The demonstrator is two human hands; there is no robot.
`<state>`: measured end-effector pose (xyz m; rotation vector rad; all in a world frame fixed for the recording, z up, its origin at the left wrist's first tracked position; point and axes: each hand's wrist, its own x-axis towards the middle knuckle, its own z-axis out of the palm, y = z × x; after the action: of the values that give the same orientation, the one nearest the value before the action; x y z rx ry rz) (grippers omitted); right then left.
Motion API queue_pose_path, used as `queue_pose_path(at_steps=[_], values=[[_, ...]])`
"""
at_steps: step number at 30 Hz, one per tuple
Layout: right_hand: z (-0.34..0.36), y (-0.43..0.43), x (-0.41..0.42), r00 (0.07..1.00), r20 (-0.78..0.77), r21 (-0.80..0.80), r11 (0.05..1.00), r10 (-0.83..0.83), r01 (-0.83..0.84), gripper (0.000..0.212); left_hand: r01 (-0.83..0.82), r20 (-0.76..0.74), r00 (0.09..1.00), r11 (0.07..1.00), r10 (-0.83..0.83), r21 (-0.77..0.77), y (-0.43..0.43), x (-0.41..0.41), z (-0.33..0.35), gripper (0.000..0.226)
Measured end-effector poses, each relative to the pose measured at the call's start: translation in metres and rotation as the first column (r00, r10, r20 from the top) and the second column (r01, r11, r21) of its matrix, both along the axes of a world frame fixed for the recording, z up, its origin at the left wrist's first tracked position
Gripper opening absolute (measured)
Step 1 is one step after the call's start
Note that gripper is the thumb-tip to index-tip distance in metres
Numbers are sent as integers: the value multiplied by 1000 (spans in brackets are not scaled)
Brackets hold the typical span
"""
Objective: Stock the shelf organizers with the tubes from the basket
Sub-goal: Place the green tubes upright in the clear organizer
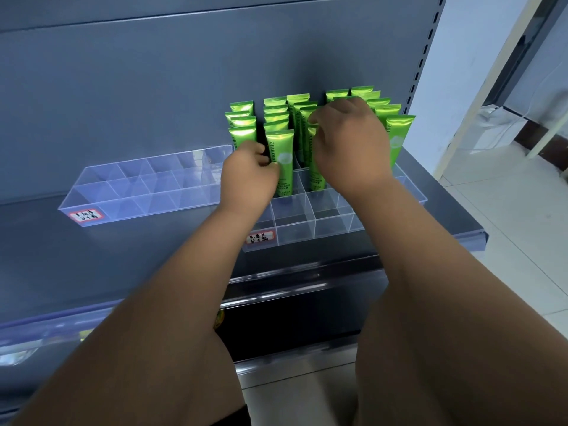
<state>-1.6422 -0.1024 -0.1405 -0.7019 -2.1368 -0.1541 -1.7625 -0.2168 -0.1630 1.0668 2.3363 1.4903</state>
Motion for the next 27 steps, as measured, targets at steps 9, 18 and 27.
queue_pose_path(at_steps=[9, 18, 27], values=[[-5, -68, -7, 983, 29, -123, 976, 183, -178, 41, -166, -307, 947, 966, 100, -199, -70, 21, 23, 27], [16, -206, -56, 878, -14, -388, 806, 479, -446, 53, -381, -437, 865, 891, 248, -248, -223, -8, 15, 77], [-37, -452, -140, 500, 145, -381, 514, 854, -769, 53, -871, -492, 488, 361, 721, -334, -472, 9, -46, 72]])
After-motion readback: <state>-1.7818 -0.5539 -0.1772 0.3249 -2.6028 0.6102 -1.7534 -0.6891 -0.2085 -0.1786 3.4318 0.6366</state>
